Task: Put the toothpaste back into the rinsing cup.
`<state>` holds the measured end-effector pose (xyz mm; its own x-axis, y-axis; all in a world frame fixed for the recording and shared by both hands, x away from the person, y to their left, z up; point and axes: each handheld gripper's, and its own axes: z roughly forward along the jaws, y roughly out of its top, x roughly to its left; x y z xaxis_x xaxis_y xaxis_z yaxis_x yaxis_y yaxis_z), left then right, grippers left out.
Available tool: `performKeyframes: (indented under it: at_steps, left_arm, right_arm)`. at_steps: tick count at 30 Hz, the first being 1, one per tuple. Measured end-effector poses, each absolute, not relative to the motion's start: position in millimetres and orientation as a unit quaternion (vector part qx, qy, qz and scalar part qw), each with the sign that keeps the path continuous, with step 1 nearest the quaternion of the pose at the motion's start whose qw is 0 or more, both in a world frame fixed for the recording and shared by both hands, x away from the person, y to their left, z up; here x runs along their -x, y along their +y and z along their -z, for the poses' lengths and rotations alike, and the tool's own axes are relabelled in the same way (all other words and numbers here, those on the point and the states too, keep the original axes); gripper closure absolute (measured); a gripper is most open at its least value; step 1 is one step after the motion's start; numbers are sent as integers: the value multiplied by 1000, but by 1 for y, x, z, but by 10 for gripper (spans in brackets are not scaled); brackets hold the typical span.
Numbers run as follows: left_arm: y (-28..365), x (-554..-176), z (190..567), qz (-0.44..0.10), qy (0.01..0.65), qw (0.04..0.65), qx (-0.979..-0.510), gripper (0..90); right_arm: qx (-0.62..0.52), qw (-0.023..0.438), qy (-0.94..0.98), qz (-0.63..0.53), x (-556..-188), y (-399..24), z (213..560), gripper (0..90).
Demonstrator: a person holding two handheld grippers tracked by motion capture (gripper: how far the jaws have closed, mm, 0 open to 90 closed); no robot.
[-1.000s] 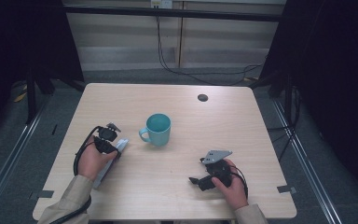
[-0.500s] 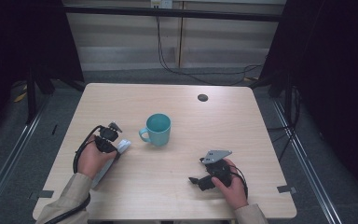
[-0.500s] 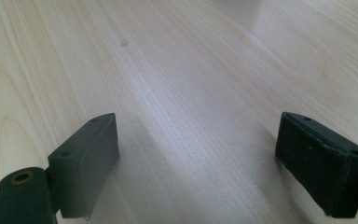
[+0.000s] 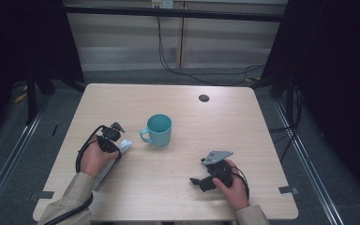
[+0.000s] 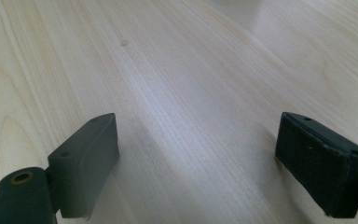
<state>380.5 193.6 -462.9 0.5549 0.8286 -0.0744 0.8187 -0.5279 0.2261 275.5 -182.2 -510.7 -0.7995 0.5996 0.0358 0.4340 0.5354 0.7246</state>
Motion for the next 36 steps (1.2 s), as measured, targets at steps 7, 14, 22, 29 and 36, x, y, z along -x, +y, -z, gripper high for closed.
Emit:
performKeyframes:
  at_steps: [7,14,22,29,36]
  left_arm:
    - [207,-377,444,-30,481,186,-856,770]
    - [216,-371,427,-60,471,260,-841,770]
    - [218,-367,410,-87,465,308,-825,769]
    - [218,-366,400,-99,453,346,-816,769]
    - [217,-367,391,-106,449,378,-803,770]
  right_arm:
    - [-297,109,869,-379,-276,-182,511,125]
    - [-298,108,869,-380,-276,-182,511,124]
    - [-297,109,869,-379,-276,-182,511,125]
    - [-297,109,869,-379,-276,-182,511,124]
    - [-298,109,869,-379,-276,-182,511,124]
